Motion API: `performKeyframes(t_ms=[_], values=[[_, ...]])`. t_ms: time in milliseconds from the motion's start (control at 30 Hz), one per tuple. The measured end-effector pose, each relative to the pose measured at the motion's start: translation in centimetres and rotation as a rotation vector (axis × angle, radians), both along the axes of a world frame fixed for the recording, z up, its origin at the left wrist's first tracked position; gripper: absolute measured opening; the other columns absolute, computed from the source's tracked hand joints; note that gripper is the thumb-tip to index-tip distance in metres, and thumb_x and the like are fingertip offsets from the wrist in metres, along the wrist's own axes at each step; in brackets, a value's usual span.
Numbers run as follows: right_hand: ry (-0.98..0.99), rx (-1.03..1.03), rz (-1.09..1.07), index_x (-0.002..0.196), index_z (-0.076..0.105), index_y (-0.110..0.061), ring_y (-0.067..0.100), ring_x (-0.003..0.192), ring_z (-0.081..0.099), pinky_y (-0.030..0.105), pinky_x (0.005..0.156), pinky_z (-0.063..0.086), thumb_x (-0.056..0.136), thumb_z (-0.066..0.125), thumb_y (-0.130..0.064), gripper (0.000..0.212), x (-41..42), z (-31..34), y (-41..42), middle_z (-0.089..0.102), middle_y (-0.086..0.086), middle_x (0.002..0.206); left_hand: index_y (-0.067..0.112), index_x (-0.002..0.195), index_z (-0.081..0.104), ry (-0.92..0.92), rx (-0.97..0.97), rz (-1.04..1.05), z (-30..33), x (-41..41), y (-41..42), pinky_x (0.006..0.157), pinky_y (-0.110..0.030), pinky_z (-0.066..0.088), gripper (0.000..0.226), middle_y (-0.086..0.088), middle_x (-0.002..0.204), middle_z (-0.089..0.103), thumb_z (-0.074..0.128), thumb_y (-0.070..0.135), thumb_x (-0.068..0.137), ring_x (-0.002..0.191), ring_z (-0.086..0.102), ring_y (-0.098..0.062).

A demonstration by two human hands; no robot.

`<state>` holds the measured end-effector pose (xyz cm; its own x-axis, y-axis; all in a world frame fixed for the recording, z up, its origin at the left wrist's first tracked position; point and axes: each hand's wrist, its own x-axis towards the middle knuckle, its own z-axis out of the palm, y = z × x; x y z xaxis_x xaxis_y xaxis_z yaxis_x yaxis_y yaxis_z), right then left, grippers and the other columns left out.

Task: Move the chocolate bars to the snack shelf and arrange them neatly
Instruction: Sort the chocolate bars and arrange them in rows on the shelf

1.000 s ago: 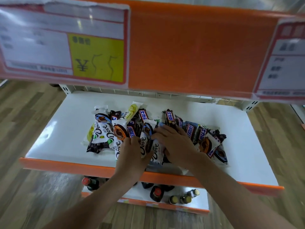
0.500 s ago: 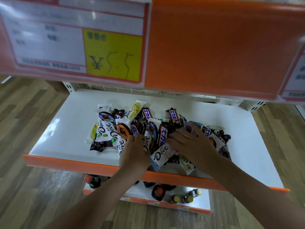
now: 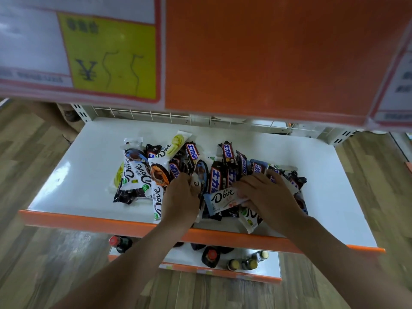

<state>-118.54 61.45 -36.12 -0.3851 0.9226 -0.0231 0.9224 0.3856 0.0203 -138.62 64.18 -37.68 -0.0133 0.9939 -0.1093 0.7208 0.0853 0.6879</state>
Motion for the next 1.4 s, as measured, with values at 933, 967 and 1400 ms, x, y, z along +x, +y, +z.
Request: performKeyframes(t_ms=[933, 967, 1400], values=[[0.130, 0.032, -0.032, 0.109, 0.067, -0.021, 0.023, 0.098, 0.062, 0.040, 0.084, 0.044, 0.070, 0.078, -0.028, 0.041, 0.0, 0.5, -1.4, 0.067, -0.004, 0.107, 0.006, 0.118, 0.056, 0.128, 0.211, -0.394, 0.6, -0.9, 0.9, 0.078, -0.026, 0.040, 0.049, -0.007, 0.110, 0.050, 0.072, 0.030, 0.078, 0.102, 0.047, -0.020], [0.124, 0.069, -0.030, 0.104, 0.069, -0.020, 0.023, 0.092, 0.065, 0.040, 0.079, 0.047, 0.064, 0.083, -0.027, 0.043, -0.2, 0.8, -1.6, 0.068, -0.004, 0.102, 0.007, 0.119, 0.056, 0.105, 0.212, -0.387, 1.0, -1.1, 0.6, 0.080, -0.027, 0.041, 0.050, -0.007, 0.111, 0.050, 0.073, 0.029, 0.077, 0.104, 0.047, -0.020], [0.097, 0.170, -0.113, 0.102, 0.070, -0.021, 0.025, 0.087, 0.065, 0.042, 0.075, 0.052, 0.058, 0.086, -0.024, 0.048, -4.3, 6.8, -7.3, 0.069, -0.003, 0.096, 0.005, 0.116, 0.060, 0.142, 0.363, -0.444, 7.9, -4.4, -4.1, 0.077, -0.027, 0.033, 0.045, -0.015, 0.108, 0.054, 0.074, 0.021, 0.076, 0.103, 0.047, -0.029]])
